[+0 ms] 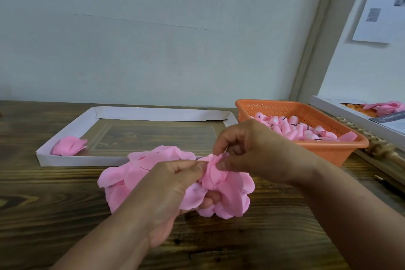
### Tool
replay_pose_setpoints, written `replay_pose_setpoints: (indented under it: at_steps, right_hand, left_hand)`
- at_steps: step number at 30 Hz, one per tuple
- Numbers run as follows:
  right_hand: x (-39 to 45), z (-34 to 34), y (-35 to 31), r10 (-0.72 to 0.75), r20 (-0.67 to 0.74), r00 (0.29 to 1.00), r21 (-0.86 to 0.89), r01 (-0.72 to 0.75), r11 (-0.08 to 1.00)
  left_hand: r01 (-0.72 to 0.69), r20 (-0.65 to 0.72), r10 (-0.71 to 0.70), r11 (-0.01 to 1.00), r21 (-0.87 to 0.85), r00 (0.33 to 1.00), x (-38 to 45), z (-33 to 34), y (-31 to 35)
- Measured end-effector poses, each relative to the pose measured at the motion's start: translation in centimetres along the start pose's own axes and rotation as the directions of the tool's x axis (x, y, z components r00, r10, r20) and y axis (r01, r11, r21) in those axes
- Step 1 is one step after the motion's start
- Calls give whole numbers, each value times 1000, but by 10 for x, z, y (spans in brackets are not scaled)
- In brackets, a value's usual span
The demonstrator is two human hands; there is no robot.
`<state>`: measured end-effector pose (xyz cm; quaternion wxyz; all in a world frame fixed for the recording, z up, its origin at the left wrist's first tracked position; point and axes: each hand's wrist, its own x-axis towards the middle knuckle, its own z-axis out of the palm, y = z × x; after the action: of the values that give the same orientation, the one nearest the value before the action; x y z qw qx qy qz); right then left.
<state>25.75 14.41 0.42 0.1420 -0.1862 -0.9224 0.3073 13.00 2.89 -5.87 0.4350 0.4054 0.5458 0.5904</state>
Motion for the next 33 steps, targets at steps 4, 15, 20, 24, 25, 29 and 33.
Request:
replay_pose_setpoints:
  at_steps: [4, 15, 20, 24, 25, 29, 33]
  right_hand:
    - [-1, 5, -5, -24, 11, 1000, 27, 24, 999]
    - [0, 7, -4, -25, -19, 1000, 51, 26, 998]
    - [0, 9, -7, -11, -8, 1000, 44, 12, 999]
    - [-1, 8, -1, 45, -126, 991, 64, -37, 997]
    - [-2, 8, 2, 63, -182, 981, 70, -51, 996]
    - [-1, 12, 6, 87, -291, 953, 82, -66, 994]
    - [2, 15, 3, 81, -278, 957, 85, -59, 995]
  left_hand:
    - [10, 1, -10, 1000, -15, 1000, 1, -1, -6]
    - [25, -26, -26, 999, -35, 999, 0, 2, -7]
    - [29, -41, -30, 1000, -6, 999, -1, 4, -4]
    - [25, -117, -51, 976, -215, 992, 1, -1, -3]
    - [9, -132, -52, 952, -307, 990, 1, -3, -2]
    - [-42, -150, -26, 902, -430, 988, -5, 2, -9]
    - [-44, -218, -1, 979, -201, 976, -5, 12, -17]
